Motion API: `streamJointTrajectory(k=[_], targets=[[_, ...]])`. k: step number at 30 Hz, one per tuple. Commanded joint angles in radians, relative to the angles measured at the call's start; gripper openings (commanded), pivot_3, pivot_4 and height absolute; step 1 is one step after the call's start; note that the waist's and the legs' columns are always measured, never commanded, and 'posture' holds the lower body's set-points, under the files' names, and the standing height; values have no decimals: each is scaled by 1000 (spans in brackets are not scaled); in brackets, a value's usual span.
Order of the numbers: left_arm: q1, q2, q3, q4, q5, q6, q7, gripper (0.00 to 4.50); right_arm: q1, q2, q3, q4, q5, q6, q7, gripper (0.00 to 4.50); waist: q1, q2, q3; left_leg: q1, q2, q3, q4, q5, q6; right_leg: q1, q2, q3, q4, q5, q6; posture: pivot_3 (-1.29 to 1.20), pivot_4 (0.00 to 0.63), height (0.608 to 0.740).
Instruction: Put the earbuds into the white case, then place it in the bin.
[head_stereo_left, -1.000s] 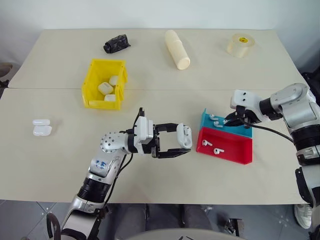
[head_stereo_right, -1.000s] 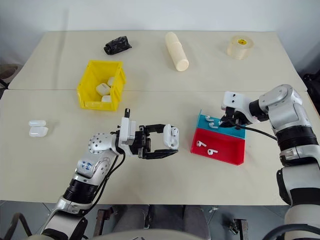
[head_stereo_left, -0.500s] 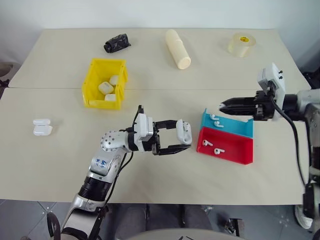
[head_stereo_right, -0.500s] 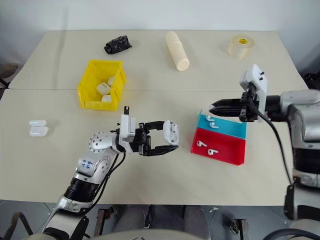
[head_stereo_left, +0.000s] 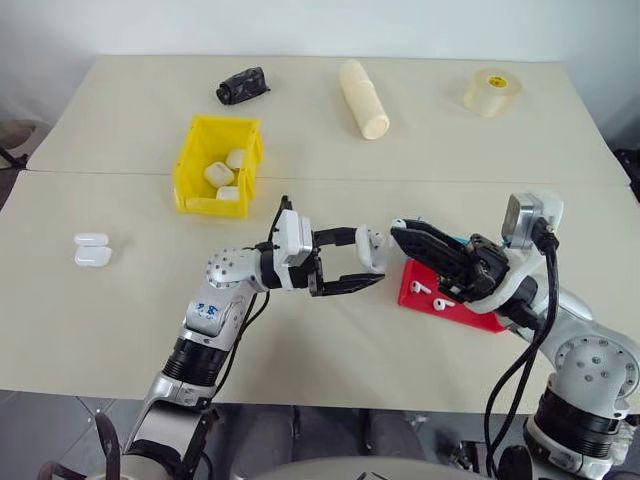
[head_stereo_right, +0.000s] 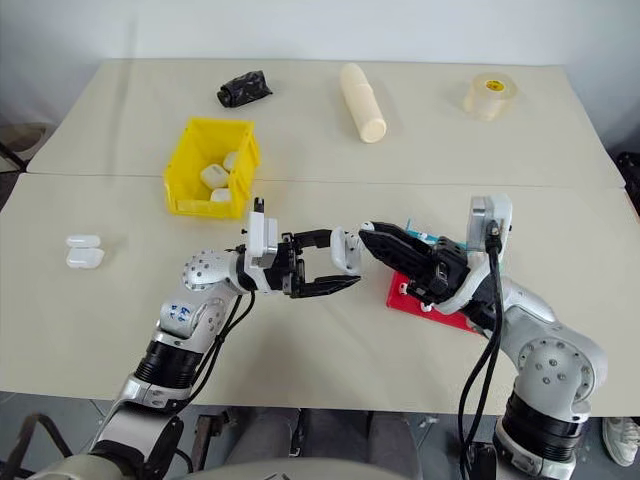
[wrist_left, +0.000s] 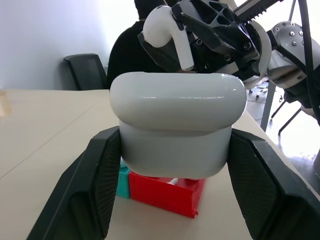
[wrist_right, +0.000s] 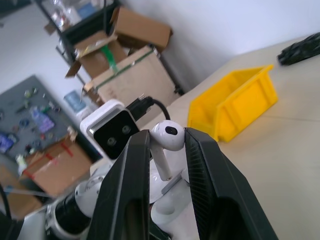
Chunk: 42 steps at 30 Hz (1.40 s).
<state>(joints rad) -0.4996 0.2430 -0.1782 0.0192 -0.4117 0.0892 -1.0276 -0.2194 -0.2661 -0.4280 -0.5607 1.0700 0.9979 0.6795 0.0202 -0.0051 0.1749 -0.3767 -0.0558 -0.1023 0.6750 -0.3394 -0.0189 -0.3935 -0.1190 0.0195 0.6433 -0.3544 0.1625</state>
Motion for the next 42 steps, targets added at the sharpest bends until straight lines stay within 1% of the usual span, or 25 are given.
streamJointTrajectory(k=[1, 6, 13, 18, 26, 29, 30, 33, 37, 39, 41, 42], targets=[[-20, -10, 18, -11, -28, 16, 3, 2920, 43, 12, 52, -51, 14, -82, -26, 1006, -4, 0, 0, 0, 0, 0, 0, 0, 0, 0, 0, 0, 0, 0, 0, 0, 150, 740], [-27, -19, 16, -18, -28, 31, -1, 2920, 101, 28, 140, -47, -36, -186, -42, 1006, -15, 0, 0, 0, 0, 0, -1, 0, 0, 0, 1, 0, 1, 0, 0, 0, 150, 740], [-28, -24, 16, -25, -32, 45, -7, 2920, 164, 25, 221, -35, -87, -293, -42, 1006, -20, 0, 0, 0, 0, 0, -1, 0, 0, 0, 1, 0, 0, 0, 0, 0, 150, 740], [-33, -33, 29, -27, -39, 63, 7, 2920, 213, -5, 270, -33, -123, -347, -15, 1006, -20, 0, 0, 0, 0, 0, -1, 0, 0, 0, 1, 0, 0, 0, 0, 0, 150, 740], [-38, -45, 46, -37, -58, 85, 1, 2920, 248, -33, 331, -14, -171, -424, 19, 1006, -20, 0, 0, 0, 0, 0, -1, 0, 0, 0, 1, 0, 0, 0, 0, 0, 150, 740], [-41, -41, 42, -37, -51, 82, -13, 2920, 247, -49, 340, -8, -139, -406, 13, 1006, -20, 0, 0, 0, 0, 0, -1, 0, 0, 0, 1, 0, -1, 0, 0, 0, 150, 740], [-41, -40, 41, -37, -49, 80, -18, 2920, 243, -54, 339, -6, -113, -387, 1, 1197, -20, 0, 0, 0, 0, 0, -1, 0, 0, 0, 1, 0, -1, 0, 0, 0, 150, 740], [-40, -38, 40, -38, -50, 83, -27, 2920, 231, -69, 344, -14, -109, -393, 0, 1940, -20, 0, 0, 0, 0, 0, -1, 0, 0, 0, 1, 0, -2, 0, 0, 0, 150, 740], [-32, -21, 39, -45, -39, 93, -30, 2920, 233, -117, 302, -21, -121, -426, 2, 3302, -18, 0, 0, 0, 0, 0, -1, 0, 0, 0, 1, 0, -2, 0, 0, 0, 150, 740], [-34, 11, 35, -46, -4, 98, -22, 2920, 244, -163, 269, -19, -135, -438, 17, 3935, -16, 0, 0, 0, 0, 0, -1, 0, 0, 0, 1, 0, -2, 0, 0, 0, 150, 740], [-47, 70, 12, -40, 74, 90, -12, 2920, 253, -228, 233, -21, -151, -442, 40, 3935, -16, 0, 0, 0, 0, 0, -1, 0, 0, 1, 1, 0, -3, 0, 0, 0, 150, 740], [-60, 117, -15, -32, 138, 74, -14, 2920, 250, -267, 215, -22, -148, -432, 47, 3935, -17, 0, 0, 0, -2, 0, -1, 0, 0, 1, 2, 0, -3, 0, 0, 0, 150, 740]])
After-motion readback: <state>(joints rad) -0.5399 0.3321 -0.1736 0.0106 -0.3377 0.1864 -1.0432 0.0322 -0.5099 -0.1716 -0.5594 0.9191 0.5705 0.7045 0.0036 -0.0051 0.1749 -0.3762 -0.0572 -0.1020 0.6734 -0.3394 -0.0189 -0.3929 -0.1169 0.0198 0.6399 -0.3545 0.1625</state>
